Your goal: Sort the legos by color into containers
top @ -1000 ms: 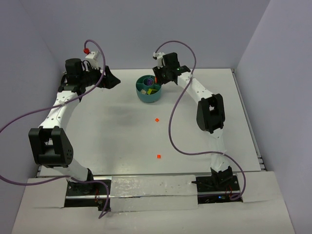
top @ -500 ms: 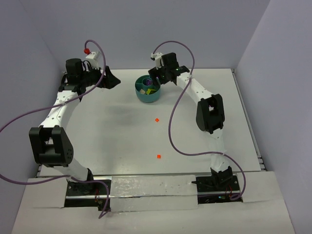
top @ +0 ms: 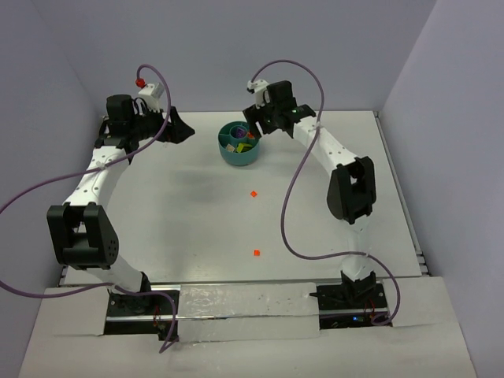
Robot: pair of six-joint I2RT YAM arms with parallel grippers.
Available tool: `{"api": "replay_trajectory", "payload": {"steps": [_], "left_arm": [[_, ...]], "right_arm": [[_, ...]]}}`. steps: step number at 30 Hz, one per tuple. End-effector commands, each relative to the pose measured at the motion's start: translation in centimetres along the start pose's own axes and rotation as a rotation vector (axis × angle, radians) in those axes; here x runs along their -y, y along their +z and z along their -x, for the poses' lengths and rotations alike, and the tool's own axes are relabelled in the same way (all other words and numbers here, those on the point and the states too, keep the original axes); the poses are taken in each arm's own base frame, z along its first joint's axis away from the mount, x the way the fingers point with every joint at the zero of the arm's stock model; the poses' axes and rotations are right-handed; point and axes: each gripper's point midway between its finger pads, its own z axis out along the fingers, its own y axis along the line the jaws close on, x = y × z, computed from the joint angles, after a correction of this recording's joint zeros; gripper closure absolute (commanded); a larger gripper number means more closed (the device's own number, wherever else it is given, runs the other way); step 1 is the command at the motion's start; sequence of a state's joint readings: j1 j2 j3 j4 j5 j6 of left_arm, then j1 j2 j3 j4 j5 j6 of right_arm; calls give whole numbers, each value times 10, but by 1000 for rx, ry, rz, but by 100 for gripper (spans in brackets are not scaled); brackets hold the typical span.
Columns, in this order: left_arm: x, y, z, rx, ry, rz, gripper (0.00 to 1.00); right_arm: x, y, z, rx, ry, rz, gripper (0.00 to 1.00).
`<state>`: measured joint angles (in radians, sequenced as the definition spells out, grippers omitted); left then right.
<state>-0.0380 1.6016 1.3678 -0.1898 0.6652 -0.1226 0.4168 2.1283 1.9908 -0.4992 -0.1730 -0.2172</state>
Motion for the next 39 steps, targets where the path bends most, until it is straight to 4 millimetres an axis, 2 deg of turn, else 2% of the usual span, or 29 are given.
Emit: {"api": "replay_trajectory", "payload": {"steps": [1,3,5,8,9,11,21,27,39], "left_arm": [[4,-9,30,75,60,13,1],[2,-9,30,73,54,20,1],[0,-9,28,65,43,32,1],[-1,-9,26,56,31,38,1],[-1,-9,26,58,31,40,1],[-1,-10,26,60,31,45,1],[0,-13,29,64,40,51,1],[-1,-14,28,59,42,53,1],[-4,-12,25,49,37,54,1]], "right_arm": [[-9,-72,36,120,7,34,35],[-18,-82,22,95,30,63,44],[-35,-88,-4,33,76,95,50],[-58,-89,-35,-39,139,127,51],[-65,-90,-53,-71,166,127,51],[-77,-86,-71,-99,177,123,49],[-111,-51,-116,-220,141,134,48],[-120,-26,-140,-297,120,116,48],[-124,0,-163,-363,93,110,43]]}}
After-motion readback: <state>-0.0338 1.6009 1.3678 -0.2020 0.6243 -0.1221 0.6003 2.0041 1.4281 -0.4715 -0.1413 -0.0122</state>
